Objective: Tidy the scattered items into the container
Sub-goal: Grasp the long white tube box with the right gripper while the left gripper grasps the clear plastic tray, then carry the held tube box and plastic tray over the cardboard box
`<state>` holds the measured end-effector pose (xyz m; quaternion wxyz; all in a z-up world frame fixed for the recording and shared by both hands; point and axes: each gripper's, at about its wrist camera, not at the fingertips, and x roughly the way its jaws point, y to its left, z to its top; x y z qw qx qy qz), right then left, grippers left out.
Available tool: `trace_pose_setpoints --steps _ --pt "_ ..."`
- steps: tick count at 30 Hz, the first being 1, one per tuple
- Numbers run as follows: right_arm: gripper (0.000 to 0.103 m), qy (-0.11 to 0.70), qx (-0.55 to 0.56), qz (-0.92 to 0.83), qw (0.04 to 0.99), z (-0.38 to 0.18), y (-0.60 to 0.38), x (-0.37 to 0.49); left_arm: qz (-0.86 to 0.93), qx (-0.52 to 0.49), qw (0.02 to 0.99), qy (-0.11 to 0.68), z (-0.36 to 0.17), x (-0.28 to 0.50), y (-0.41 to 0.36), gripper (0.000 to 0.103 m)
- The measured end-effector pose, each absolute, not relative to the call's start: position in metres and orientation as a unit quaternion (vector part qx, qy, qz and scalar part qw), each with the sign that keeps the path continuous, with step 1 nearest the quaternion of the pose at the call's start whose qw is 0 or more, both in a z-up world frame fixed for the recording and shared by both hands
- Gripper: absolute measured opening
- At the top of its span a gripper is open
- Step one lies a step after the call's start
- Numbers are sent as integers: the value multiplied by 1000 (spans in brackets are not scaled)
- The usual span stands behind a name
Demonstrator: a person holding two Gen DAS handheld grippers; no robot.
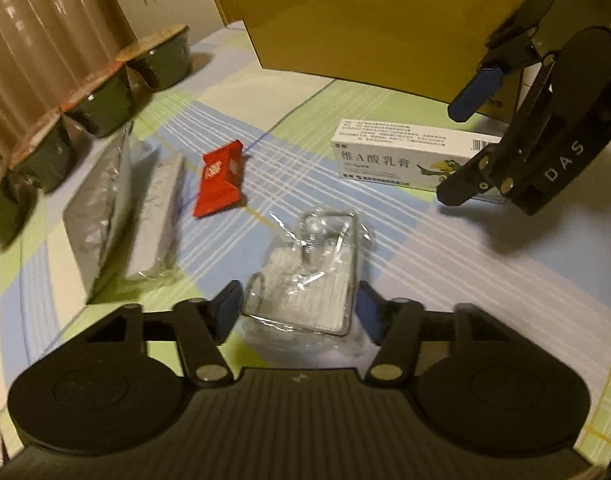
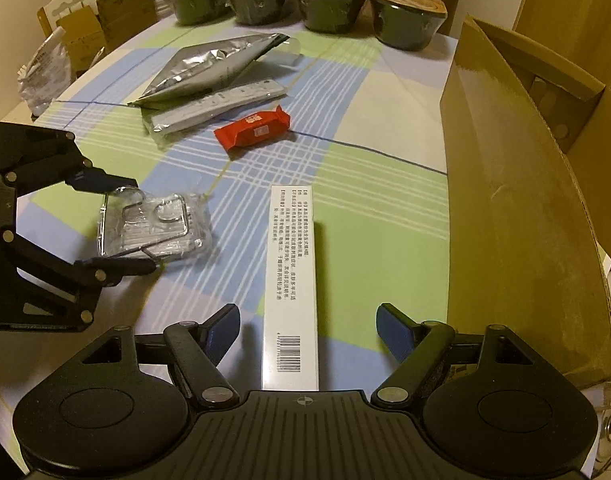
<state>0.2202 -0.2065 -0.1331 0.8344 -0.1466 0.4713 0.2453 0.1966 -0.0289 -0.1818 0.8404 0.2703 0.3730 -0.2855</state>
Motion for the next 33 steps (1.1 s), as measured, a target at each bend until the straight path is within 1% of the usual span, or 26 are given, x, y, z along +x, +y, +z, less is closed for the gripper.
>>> trace_pose_setpoints --steps 2,8,9,11,13,14,15,20,27,33 --pt "81 473 -144 246 834 -133 -208 221 -280 261 842 381 -180 194 -28 50" --pt "81 471 -143 256 832 -133 -202 223 -251 204 852 411 -170 178 -18 50" --pt "68 471 -145 259 831 -134 -200 224 -245 196 854 414 -168 176 -16 50" --pt "56 475 -150 262 827 -136 -196 227 -232 183 859 417 -161 171 -13 50" --pt "55 477 -153 260 825 -140 -193 229 -217 168 864 421 -154 169 -10 50" --pt "41 480 -155 259 824 -141 -193 230 -210 161 867 423 -151 168 -8 50" --pt "29 482 -155 258 823 -142 -193 230 -203 153 868 426 -149 167 -6 50" --pt "29 487 -130 249 827 -134 -203 220 -187 129 874 430 -136 160 -5 50" --pt "28 487 -79 238 837 -110 -225 187 -193 129 873 429 -122 142 -18 50" --pt "28 485 -63 233 841 -95 -238 165 -202 130 873 425 -111 123 -32 50"
